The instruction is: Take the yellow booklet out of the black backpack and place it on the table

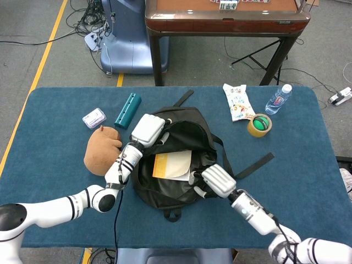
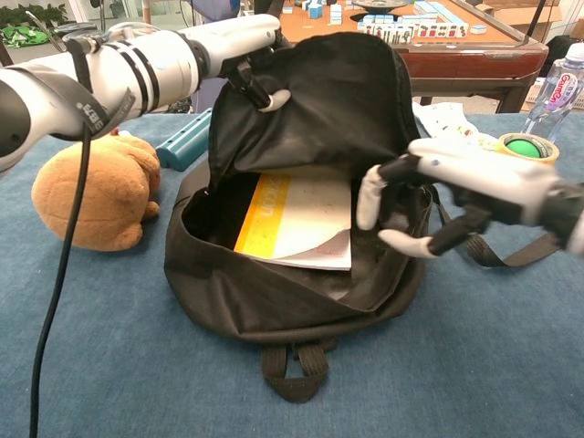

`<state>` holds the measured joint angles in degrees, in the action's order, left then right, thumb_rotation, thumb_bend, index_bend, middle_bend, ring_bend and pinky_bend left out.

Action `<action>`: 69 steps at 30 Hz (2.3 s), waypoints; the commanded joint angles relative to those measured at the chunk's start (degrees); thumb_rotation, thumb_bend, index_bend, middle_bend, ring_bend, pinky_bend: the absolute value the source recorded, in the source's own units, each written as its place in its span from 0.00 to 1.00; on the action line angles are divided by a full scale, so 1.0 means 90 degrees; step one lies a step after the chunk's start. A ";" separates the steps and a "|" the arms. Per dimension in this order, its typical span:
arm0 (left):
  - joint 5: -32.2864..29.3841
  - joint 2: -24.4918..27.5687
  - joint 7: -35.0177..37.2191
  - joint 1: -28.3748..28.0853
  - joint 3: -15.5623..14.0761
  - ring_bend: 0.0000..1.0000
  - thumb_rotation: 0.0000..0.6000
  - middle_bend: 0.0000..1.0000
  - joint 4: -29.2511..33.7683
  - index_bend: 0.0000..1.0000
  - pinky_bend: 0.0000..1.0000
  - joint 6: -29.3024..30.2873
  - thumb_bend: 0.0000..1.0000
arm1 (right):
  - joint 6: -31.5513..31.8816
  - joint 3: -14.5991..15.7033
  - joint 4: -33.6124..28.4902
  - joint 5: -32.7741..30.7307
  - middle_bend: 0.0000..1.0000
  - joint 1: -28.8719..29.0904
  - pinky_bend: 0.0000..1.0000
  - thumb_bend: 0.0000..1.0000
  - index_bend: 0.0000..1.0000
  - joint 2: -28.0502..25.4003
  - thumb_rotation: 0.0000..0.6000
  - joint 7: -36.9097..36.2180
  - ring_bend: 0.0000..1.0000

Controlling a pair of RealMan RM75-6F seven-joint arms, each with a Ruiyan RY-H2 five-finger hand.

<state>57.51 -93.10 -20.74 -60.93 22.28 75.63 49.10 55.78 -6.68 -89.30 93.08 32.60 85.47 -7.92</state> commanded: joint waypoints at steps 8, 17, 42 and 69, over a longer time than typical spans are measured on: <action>0.0077 0.0122 0.0260 0.0000 -0.0085 0.73 1.00 0.81 -0.0051 0.76 0.56 0.0077 0.54 | -0.0142 -0.0192 0.1617 -0.0328 0.41 0.0643 0.46 0.28 0.46 0.1493 1.00 0.0317 0.37; 0.0033 0.0090 0.0358 0.0005 -0.0241 0.72 1.00 0.81 -0.0167 0.76 0.56 0.0068 0.53 | -0.0319 -0.0156 0.2467 -0.0585 0.40 0.0904 0.42 0.08 0.46 0.2103 1.00 0.0529 0.36; -0.0393 -0.0015 0.0417 0.0030 -0.0317 0.72 1.00 0.80 -0.0721 0.76 0.56 0.0042 0.52 | 0.0079 -0.0074 0.3860 -0.0580 0.27 0.1178 0.31 0.01 0.35 0.2835 1.00 0.0654 0.21; -0.1229 0.0275 -0.0197 0.0045 -0.0341 0.71 1.00 0.80 -0.0601 0.75 0.56 0.0010 0.52 | 0.1451 0.0176 0.6082 0.0024 0.60 0.1445 0.58 0.65 0.67 0.3854 1.00 -0.0379 0.56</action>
<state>46.43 -90.65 -22.52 -60.53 19.23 70.21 49.17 68.01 -5.14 -34.85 93.02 45.64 120.22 -10.79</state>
